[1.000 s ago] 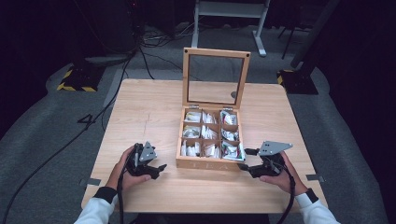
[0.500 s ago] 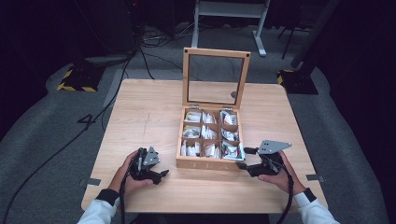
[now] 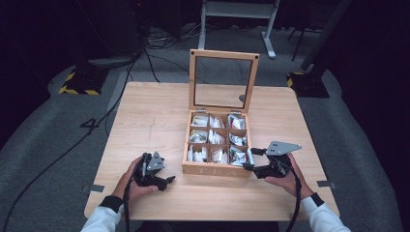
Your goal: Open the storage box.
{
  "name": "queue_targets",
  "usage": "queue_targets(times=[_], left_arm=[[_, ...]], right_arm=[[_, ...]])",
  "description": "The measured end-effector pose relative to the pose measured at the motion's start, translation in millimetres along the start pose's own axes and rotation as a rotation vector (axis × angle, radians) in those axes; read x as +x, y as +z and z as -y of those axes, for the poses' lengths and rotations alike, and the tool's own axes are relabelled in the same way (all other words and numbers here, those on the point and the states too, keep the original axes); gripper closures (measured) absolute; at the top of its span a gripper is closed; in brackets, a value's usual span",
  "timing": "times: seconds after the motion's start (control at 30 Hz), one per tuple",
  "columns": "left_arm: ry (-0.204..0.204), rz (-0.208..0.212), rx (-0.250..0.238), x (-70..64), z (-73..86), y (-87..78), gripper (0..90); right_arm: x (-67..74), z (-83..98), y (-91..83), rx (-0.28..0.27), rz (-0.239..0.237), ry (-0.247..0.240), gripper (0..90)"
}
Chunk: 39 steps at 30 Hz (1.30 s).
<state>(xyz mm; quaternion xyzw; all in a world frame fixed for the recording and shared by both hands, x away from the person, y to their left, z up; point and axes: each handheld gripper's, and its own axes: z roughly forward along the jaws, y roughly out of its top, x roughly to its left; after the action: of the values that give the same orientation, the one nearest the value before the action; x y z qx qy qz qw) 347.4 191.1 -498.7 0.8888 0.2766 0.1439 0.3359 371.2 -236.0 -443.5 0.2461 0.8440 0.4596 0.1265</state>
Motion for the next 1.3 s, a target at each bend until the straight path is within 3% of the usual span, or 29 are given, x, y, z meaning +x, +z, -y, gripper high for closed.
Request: queue_targets(times=[0.17, 0.33, 0.57, 1.0, 1.3], left_arm=[[-0.009, 0.010, -0.003, 0.6, 0.2, 0.6, 20.2], [-0.014, 0.016, -0.004, 0.9, 0.5, 0.9, 20.2], [-0.020, 0.025, -0.004, 1.6, 0.6, 1.2, 20.2], [-0.031, 0.039, -0.005, 2.8, 1.5, 1.6, 20.2], [-0.054, 0.057, -0.018, 5.1, 4.0, 2.4, 20.1]], right_arm=[[14.9, -8.2, 7.8, 0.059, 0.033, -0.123, 33.4], [17.6, -9.8, 17.9, 0.088, 0.003, -0.131, 34.8], [16.4, -11.3, 29.8, 0.120, -0.067, -0.098, 39.5], [6.1, -15.5, 24.5, 0.101, -0.141, -0.021, 46.9], [7.2, -21.9, 22.7, 0.092, -0.170, -0.038, 59.5]])
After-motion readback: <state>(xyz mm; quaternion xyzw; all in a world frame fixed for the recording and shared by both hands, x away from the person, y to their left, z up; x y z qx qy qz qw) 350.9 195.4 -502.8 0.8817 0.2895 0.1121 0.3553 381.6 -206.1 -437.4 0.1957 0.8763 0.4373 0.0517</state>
